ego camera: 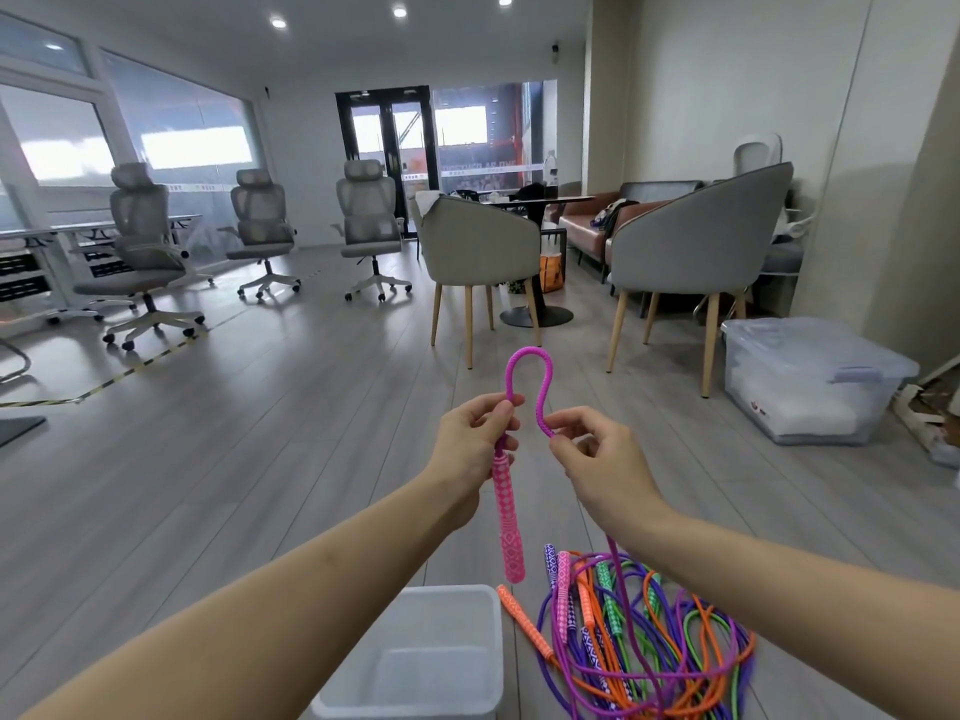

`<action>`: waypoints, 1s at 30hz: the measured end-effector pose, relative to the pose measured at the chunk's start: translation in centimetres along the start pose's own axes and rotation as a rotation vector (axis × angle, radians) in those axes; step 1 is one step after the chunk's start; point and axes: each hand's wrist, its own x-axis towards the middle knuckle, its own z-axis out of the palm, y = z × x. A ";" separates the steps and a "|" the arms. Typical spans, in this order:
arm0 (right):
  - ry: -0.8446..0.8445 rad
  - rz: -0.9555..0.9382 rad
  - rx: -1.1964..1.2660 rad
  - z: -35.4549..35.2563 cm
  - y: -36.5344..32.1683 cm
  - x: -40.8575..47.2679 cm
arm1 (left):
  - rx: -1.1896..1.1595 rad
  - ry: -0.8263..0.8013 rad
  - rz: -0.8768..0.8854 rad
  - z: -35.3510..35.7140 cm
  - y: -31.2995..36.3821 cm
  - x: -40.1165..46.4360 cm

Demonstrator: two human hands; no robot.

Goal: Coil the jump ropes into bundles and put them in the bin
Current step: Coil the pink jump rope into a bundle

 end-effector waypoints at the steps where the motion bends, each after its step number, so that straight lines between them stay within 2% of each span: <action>1: 0.004 0.006 0.003 -0.1 0.1 0.0 | -0.012 0.005 0.000 0.0 0.0 0.0; 6: 0.012 -0.019 0.018 -0.6 -0.2 0.0 | -0.027 -0.015 -0.028 -0.1 -0.1 0.0; 15: -0.036 -0.060 0.028 -0.8 -1.2 0.1 | -0.141 -0.159 -0.082 0.6 -0.3 0.0; 18: -0.067 -0.039 0.025 -0.8 -1.1 -0.1 | -0.098 -0.165 -0.071 0.7 -0.3 0.0; 20: -0.116 -0.002 0.058 -0.7 -1.1 -0.2 | -0.093 -0.143 -0.072 0.6 -0.1 0.0; 23: -0.256 0.027 0.064 -1.1 -1.0 -0.4 | -0.234 -0.064 -0.049 -0.4 0.4 0.7; 27: -0.495 0.009 -0.030 -2.2 -0.5 -0.6 | -0.350 0.010 -0.008 -2.3 1.2 1.8; 30: -0.561 0.012 -0.151 -3.8 0.1 -0.4 | -0.406 0.050 -0.002 -3.5 1.8 2.3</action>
